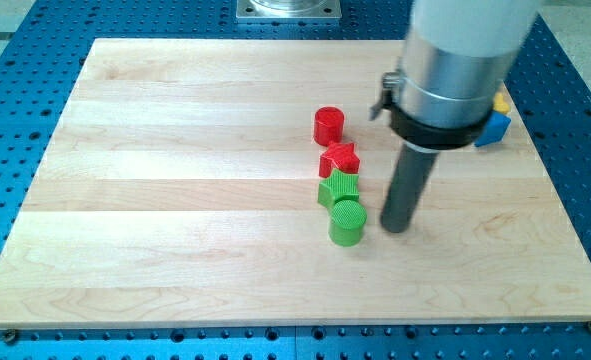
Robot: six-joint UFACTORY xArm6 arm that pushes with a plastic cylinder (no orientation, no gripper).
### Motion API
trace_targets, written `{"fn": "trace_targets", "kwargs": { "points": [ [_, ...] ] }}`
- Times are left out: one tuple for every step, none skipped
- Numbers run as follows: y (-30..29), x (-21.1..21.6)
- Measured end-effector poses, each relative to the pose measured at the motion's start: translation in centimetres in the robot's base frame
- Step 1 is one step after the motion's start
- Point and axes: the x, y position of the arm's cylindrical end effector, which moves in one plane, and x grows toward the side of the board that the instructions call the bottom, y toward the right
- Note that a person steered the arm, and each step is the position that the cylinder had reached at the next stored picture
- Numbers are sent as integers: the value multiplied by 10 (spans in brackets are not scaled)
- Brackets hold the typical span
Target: Move the green star at the top center of the board
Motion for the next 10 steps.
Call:
{"fn": "trace_targets", "kwargs": {
  "points": [
    [-59, -4],
    [-68, -24],
    [-45, -15],
    [-22, -29],
    [-34, -64],
    [-106, -59],
    [-117, -31],
    [-122, -17],
    [-161, -6],
    [-208, -3]
  ]
}}
